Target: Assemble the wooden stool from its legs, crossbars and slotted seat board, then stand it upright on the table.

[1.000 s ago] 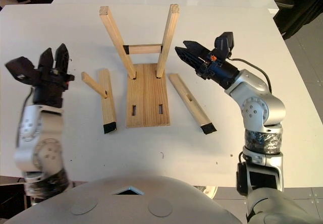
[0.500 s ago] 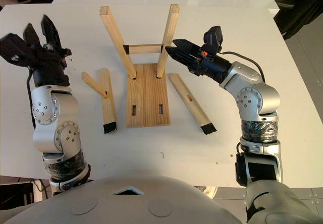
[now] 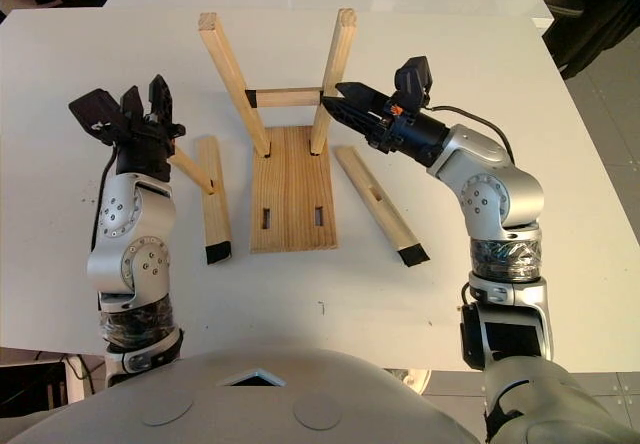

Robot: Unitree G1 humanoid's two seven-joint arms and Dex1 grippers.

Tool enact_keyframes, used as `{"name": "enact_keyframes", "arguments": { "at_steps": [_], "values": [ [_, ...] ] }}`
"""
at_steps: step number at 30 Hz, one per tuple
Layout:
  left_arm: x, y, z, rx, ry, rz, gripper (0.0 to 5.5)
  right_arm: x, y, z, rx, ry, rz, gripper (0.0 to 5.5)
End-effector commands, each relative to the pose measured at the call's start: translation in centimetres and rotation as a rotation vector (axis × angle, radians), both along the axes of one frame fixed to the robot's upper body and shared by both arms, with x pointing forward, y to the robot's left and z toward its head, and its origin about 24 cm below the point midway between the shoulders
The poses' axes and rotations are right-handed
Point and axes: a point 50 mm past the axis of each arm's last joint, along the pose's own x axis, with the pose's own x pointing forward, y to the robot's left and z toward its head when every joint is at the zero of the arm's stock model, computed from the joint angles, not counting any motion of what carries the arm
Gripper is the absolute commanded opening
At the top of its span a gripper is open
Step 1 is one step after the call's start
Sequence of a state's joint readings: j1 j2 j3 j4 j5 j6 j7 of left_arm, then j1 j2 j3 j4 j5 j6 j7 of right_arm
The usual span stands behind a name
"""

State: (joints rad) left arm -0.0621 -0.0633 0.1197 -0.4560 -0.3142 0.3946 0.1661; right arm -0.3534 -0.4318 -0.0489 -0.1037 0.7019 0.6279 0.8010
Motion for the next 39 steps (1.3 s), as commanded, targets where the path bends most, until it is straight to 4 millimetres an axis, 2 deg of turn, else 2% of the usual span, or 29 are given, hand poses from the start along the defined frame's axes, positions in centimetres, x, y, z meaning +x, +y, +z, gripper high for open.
{"name": "enact_keyframes", "arguments": {
  "at_steps": [1, 5, 7, 9, 11, 15, 17, 20, 22, 25, 32, 39],
  "values": [
    [-0.4, 0.5, -2.0, -0.011, 0.105, 0.042, 2.35, 0.1, 0.0, 0.2, -0.005, -0.012, -0.002, 2.26],
    [-1.0, 1.7, 1.0, -0.025, -0.066, 0.152, 2.35, -0.2, -0.1, 0.1, -0.004, -0.001, -0.001, 2.26],
    [-1.9, 2.4, 2.9, -0.001, -0.161, 0.233, 2.35, -0.4, -0.3, 0.0, -0.004, 0.006, -0.007, 2.26],
    [-3.4, 2.7, 4.1, 0.093, -0.173, 0.285, 2.35, -0.9, -0.7, -0.2, 0.002, 0.02, -0.024, 2.26],
    [-5.1, 2.6, 2.9, 0.056, -0.053, 0.339, 2.35, -1.5, -1.2, -0.3, 0.014, 0.039, -0.051, 2.26],
    [-10.0, 0.5, -2.3, -0.028, 0.351, 0.292, 2.35, -2.0, -2.3, -0.6, -0.004, 0.068, -0.089, 2.26],
    [-11.3, -1.0, -3.4, -0.066, 0.468, 0.221, 2.35, -2.0, -2.6, -0.7, -0.015, 0.077, -0.097, 2.26],
    [-12.1, -2.4, -4.3, -0.086, 0.574, 0.174, 2.35, -2.0, -2.6, -0.6, -0.03, 0.089, -0.081, 2.26],
    [-12.9, -3.5, -5.1, -0.092, 0.672, 0.146, 2.62, -1.8, -2.3, -0.5, -0.039, 0.1, -0.054, 2.26],
    [-12.9, -5.0, -5.1, -0.127, 0.691, 0.111, 3.06, -1.6, -2.0, -0.5, -0.058, 0.118, -0.011, 2.26],
    [-11.0, -6.2, -4.6, -0.106, 0.657, 0.085, 4.14, -1.4, -1.9, -0.6, -0.088, 0.136, 0.03, 2.26],
    [-9.0, -5.9, -5.1, 0.026, 0.631, -0.036, 4.17, -1.3, -1.4, -1.2, -0.086, 0.134, 0.022, 2.26]
  ]
}}
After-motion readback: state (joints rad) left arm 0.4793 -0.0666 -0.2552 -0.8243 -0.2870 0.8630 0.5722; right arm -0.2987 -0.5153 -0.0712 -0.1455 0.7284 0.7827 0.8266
